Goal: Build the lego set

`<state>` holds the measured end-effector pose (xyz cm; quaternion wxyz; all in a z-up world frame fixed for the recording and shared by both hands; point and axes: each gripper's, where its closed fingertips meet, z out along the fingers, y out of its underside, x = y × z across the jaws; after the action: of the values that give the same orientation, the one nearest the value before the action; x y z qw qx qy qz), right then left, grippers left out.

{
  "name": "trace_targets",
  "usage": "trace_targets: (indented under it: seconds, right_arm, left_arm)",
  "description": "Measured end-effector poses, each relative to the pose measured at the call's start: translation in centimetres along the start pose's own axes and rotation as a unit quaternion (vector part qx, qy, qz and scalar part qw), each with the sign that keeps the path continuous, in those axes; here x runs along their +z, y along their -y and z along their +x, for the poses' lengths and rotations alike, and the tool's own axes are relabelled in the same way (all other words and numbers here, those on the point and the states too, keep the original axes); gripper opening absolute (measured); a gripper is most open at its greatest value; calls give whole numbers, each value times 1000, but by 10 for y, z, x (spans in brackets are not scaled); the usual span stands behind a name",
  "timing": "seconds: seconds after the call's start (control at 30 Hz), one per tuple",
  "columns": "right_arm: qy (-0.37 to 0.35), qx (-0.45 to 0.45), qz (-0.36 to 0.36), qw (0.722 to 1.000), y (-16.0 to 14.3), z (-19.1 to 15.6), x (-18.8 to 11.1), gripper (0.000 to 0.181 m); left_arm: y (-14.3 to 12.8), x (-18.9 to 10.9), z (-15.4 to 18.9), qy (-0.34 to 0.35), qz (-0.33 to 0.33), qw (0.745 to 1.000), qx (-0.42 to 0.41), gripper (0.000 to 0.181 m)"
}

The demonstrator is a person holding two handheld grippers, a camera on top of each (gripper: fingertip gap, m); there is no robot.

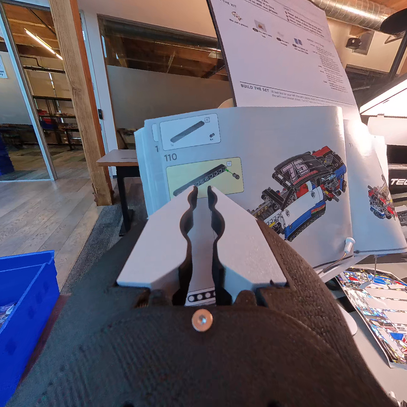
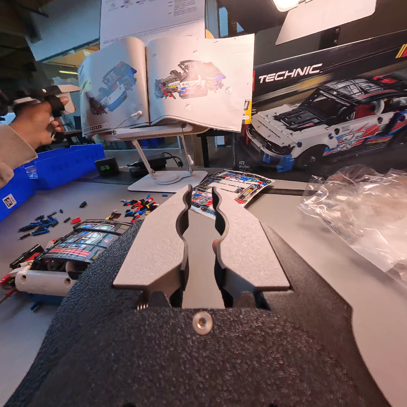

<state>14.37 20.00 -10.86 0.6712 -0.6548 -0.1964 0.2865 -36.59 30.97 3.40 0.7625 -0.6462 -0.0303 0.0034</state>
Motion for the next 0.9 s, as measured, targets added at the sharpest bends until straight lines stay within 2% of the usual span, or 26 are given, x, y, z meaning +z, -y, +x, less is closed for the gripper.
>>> trace_targets:
  seconds: [0.13,0.33,0.57,0.9]
  right_arm:
    - [-22,-44,-1,999,-4,10,4,14]
    - [-29,-76,-19,996,-18,8,5,10]
    - [-34,-81,-33,996,-25,12,6,8]
    - [-32,-72,-40,996,-30,14,7,6]
  left_arm:
    - [2,0,-2,0,5,1000,-2,7]
    - [8,2,-10,8,13,1000,7,5]
    - [29,21,-22,17,29,999,11,5]
    - [27,30,-18,12,33,999,-9,4]
